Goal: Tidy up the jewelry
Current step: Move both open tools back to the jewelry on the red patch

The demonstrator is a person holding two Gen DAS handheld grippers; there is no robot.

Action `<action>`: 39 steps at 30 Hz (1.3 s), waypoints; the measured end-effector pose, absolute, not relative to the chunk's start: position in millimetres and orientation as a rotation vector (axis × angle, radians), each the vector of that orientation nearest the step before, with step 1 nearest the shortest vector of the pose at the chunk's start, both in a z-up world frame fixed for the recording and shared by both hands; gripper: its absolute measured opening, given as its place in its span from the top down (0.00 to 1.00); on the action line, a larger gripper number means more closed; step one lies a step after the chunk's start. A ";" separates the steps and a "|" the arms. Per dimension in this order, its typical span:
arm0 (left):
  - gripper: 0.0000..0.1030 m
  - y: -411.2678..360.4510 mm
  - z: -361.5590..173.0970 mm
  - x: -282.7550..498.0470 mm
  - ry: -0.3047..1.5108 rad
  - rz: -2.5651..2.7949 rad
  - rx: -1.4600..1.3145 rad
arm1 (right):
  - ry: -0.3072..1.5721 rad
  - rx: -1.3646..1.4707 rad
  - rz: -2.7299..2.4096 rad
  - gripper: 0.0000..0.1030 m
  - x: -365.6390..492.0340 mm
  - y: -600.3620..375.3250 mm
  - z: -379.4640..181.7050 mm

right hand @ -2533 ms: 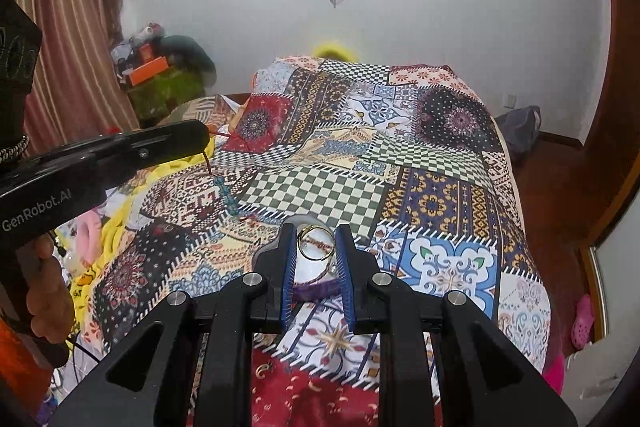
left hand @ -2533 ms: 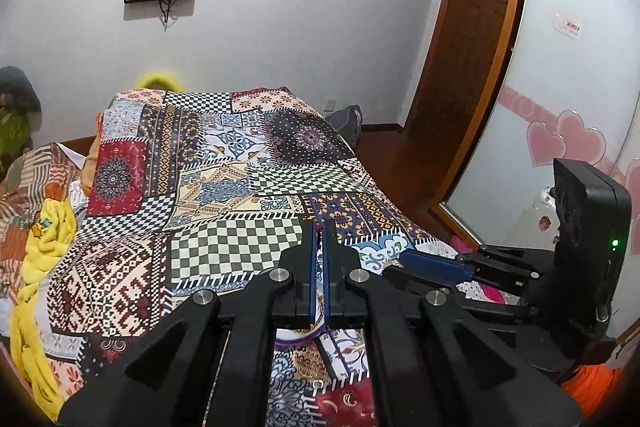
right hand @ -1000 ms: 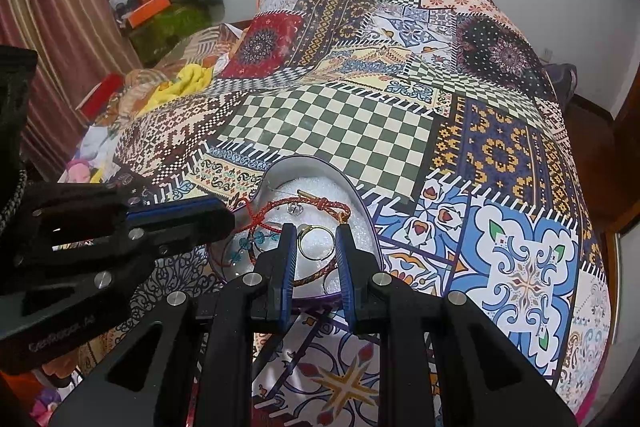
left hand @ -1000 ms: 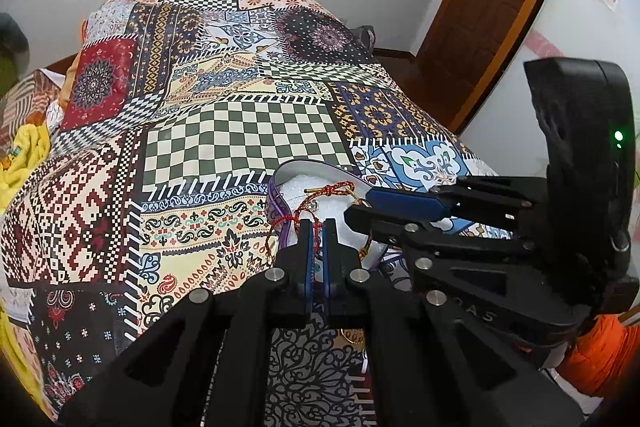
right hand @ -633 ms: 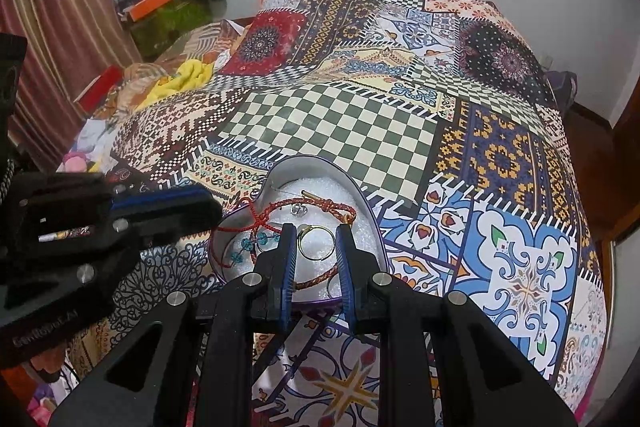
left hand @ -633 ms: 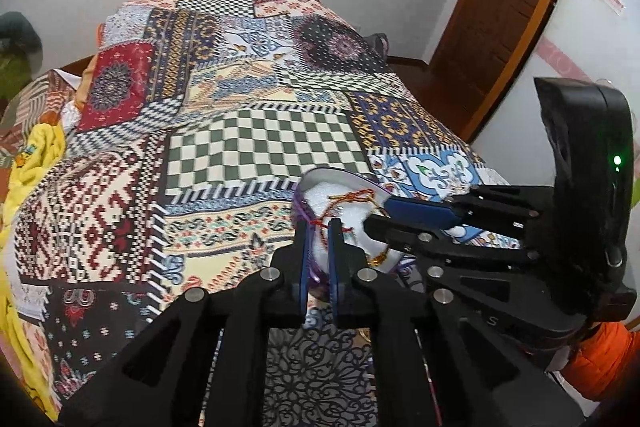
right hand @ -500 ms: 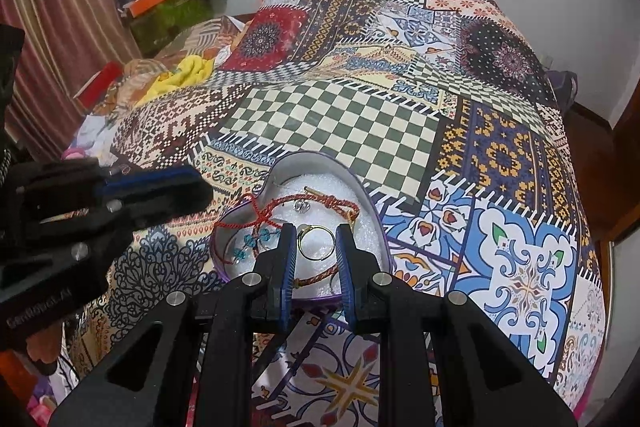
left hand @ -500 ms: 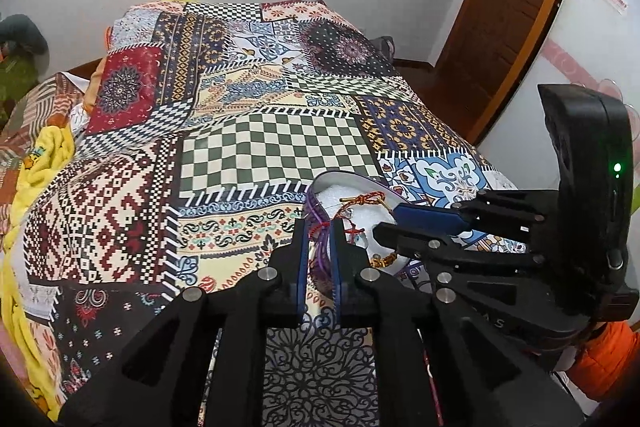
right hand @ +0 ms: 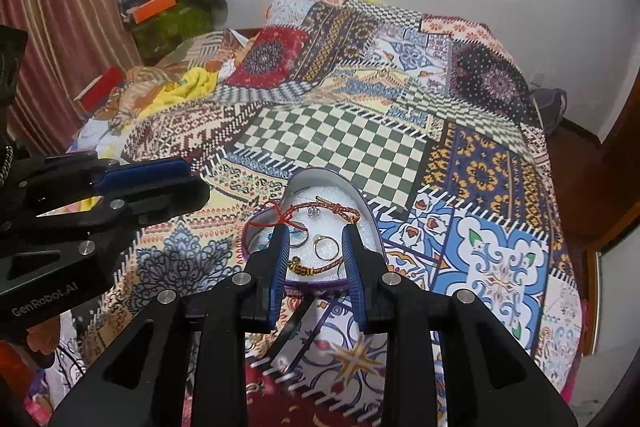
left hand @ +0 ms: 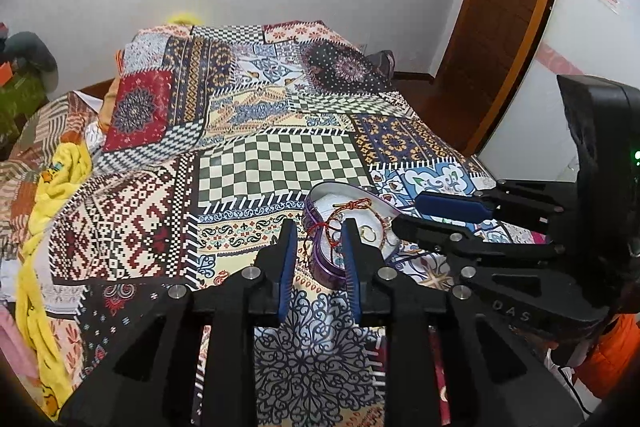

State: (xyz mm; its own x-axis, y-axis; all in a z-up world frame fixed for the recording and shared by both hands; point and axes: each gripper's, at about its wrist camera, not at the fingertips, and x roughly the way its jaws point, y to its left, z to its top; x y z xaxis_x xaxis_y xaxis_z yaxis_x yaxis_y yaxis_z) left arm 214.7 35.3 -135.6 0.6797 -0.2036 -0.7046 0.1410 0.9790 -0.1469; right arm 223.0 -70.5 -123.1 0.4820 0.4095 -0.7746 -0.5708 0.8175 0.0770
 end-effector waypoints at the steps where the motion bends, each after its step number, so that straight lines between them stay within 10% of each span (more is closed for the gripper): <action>1: 0.76 34.7 -132.5 211.0 0.795 -0.193 -0.080 | 0.879 -0.201 0.599 0.76 220.5 -71.3 -120.4; 15: 0.59 30.2 -123.8 165.0 0.798 -0.184 -0.047 | 0.809 -0.204 0.562 0.60 174.4 -83.0 -93.9; 39: 0.65 -11.3 -203.7 173.8 1.000 -0.270 -0.035 | 0.953 -0.148 0.455 0.60 152.8 -123.2 -143.9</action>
